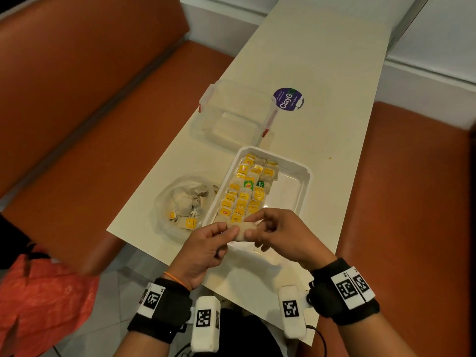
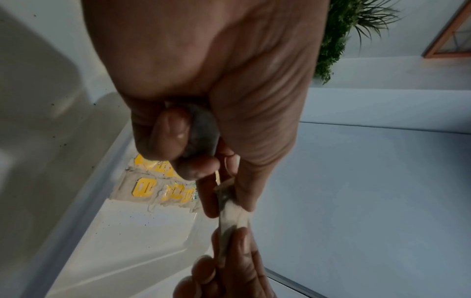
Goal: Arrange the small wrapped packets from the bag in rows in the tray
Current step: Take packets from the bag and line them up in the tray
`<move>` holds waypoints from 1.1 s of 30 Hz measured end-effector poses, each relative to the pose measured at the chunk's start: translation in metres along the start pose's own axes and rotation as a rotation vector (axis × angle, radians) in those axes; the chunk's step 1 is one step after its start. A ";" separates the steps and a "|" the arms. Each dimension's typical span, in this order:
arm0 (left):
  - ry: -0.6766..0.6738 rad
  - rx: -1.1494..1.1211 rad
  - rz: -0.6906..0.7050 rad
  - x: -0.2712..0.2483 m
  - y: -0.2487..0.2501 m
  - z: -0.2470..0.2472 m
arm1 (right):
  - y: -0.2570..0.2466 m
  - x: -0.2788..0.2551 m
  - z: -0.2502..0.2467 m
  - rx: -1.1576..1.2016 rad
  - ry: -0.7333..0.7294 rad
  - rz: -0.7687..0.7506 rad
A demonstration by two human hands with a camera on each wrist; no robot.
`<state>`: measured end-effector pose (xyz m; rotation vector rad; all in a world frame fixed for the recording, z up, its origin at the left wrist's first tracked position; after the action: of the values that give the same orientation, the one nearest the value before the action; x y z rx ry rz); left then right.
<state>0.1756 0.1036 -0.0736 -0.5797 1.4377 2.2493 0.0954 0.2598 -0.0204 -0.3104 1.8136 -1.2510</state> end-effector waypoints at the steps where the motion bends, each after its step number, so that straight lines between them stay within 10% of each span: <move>1: 0.007 -0.031 -0.005 0.001 -0.001 0.000 | -0.002 -0.001 0.000 0.024 -0.010 -0.021; 11: -0.024 -0.207 -0.074 0.004 -0.012 0.011 | -0.024 -0.003 -0.001 -0.283 0.035 -0.223; 18: 0.121 0.156 -0.017 -0.001 0.002 -0.003 | -0.014 0.009 -0.008 -0.442 0.117 -0.199; 23: -0.051 0.335 0.024 0.001 0.012 0.010 | 0.001 0.019 -0.006 -0.397 0.126 -0.120; 33: 0.046 0.417 0.026 0.012 0.006 -0.004 | 0.030 0.036 0.000 -0.094 0.094 -0.094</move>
<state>0.1628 0.0990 -0.0772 -0.4782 1.8751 1.8804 0.0823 0.2506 -0.0644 -0.3988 1.9613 -1.2657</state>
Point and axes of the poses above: each hand's wrist, its own x-axis towards the middle knuckle, its own z-axis out of the palm, y = z × x, the point moved 8 cm from there along x, towards the middle knuckle, and after that the axes turned 10 degrees about -y, right-handed, at the moved point
